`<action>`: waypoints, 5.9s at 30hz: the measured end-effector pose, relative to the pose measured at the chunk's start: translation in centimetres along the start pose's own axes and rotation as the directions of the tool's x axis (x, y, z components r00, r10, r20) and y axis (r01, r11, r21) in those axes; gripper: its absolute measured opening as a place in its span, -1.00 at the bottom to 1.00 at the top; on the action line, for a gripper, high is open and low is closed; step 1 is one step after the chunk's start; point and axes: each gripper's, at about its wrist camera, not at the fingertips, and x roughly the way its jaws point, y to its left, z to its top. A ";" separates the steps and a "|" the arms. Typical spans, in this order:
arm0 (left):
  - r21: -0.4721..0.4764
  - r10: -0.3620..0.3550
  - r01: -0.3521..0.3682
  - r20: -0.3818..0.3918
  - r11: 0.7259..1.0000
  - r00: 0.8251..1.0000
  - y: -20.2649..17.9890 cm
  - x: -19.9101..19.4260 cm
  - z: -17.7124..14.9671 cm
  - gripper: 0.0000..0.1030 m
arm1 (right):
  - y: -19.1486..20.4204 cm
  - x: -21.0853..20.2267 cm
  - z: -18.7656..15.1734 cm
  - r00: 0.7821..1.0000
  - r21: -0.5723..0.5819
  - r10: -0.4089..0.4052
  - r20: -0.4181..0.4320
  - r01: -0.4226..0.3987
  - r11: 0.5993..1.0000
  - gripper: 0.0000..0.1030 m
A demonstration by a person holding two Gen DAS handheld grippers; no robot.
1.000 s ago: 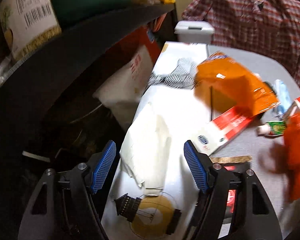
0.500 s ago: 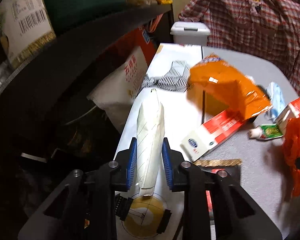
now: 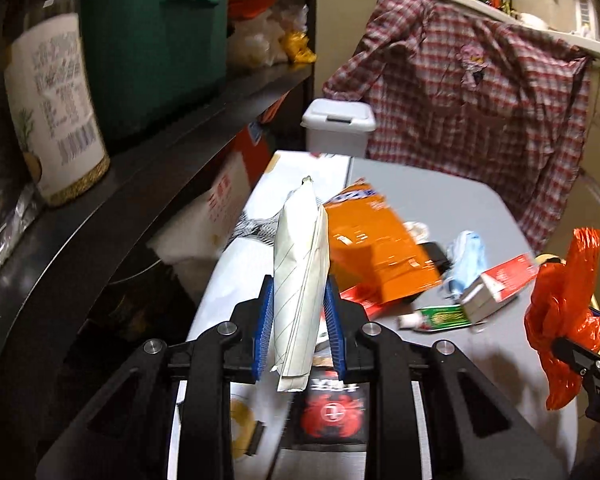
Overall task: Collect trash
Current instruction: 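Grasp the white paper roll with the left tool while the right tool grasps the orange bag, then carry both items over the yellow bin and open both tools to drop them, then move both tools back over the table toward the remaining trash, then close the left tool on the orange snack bag while the right tool grasps the milk carton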
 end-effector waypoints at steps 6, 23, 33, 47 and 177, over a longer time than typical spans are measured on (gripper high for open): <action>0.006 -0.044 0.043 0.040 0.999 0.998 -2.5 -1.8 0.8 -0.52 | -1.9 -2.5 0.2 0.998 0.020 -0.039 0.056 0.038 0.999 0.07; 0.039 -0.165 0.162 0.098 0.986 0.981 -9.2 -5.0 2.0 -0.52 | -8.3 -8.0 -1.2 0.980 0.124 -0.143 0.136 0.127 0.984 0.07; 0.065 -0.224 0.218 0.111 0.974 0.968 -13.1 -5.9 2.5 -0.52 | -11.3 -9.6 -2.0 0.969 0.167 -0.201 0.146 0.176 0.970 0.07; 0.100 -0.285 0.275 0.109 0.956 0.952 -17.2 -6.4 2.9 -0.52 | -14.4 -10.4 -2.4 0.956 0.233 -0.254 0.146 0.216 0.948 0.07; -0.204 -0.134 0.107 -0.119 0.973 0.984 -2.6 6.2 3.2 0.10 | -8.9 12.4 2.6 0.976 0.577 0.004 -0.219 0.127 0.807 0.51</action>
